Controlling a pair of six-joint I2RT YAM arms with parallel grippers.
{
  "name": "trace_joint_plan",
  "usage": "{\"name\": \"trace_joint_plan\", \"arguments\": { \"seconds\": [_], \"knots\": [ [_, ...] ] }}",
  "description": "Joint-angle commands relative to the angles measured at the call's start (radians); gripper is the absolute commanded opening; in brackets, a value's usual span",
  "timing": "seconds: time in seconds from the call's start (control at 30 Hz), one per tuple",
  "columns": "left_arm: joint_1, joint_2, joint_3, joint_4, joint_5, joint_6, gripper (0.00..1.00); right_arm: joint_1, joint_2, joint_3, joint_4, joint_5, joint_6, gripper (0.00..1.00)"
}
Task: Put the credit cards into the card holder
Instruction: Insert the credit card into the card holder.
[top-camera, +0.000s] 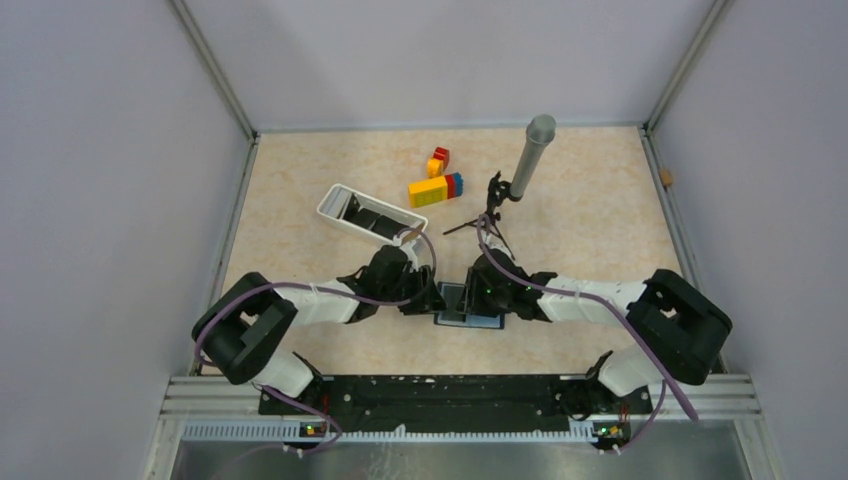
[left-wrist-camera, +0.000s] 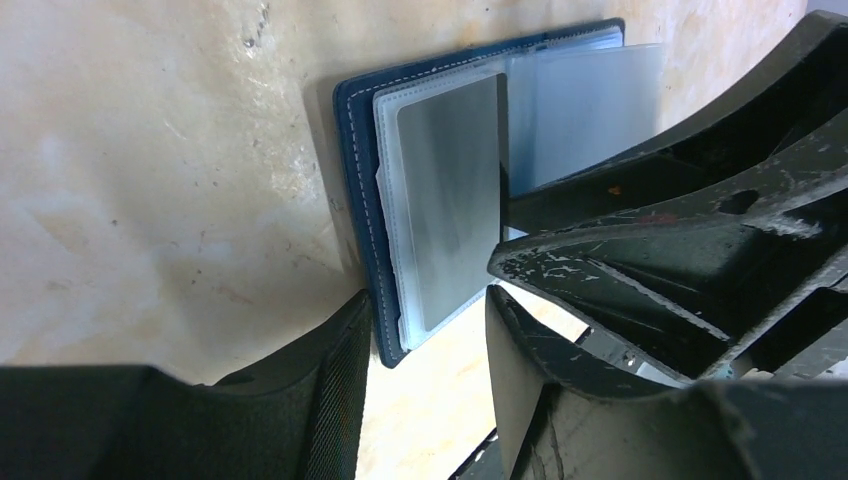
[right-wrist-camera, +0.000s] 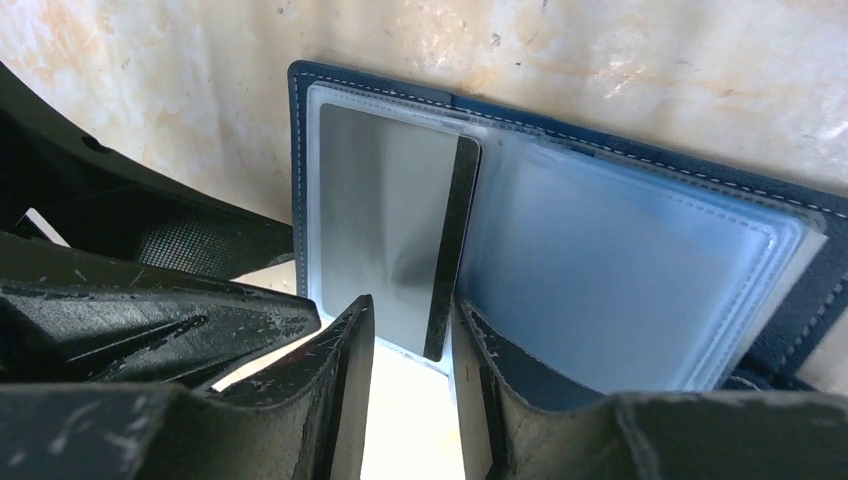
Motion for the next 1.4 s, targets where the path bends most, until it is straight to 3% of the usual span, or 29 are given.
{"name": "trace_joint_plan", "arguments": {
  "seconds": [0.0,0.33,0.63,0.83,1.03,1.37],
  "knots": [
    [-0.016,-0.014,-0.008,0.043,0.019,-0.016,0.47,0.03,0.022,0.049,0.086,-0.038,0.014,0.33],
    [-0.016,-0.051,-0.022,0.028,-0.033,-0.032,0.47,0.033,-0.056,0.047,0.05,0.028,0.007,0.33],
    [-0.016,-0.087,-0.039,-0.008,-0.076,-0.046,0.54,-0.098,-0.218,0.035,-0.207,0.124,-0.115,0.54],
    [-0.016,-0.073,-0.035,-0.005,-0.067,-0.048,0.59,-0.217,-0.27,-0.026,-0.271,0.114,-0.16,0.62],
    [-0.016,-0.066,-0.032,-0.005,-0.062,-0.05,0.6,-0.258,-0.25,-0.071,-0.214,0.03,-0.158,0.56],
    [-0.016,-0.018,-0.009,0.007,-0.03,-0.047,0.6,-0.258,-0.185,-0.095,-0.189,0.024,-0.144,0.43]
  ]
}}
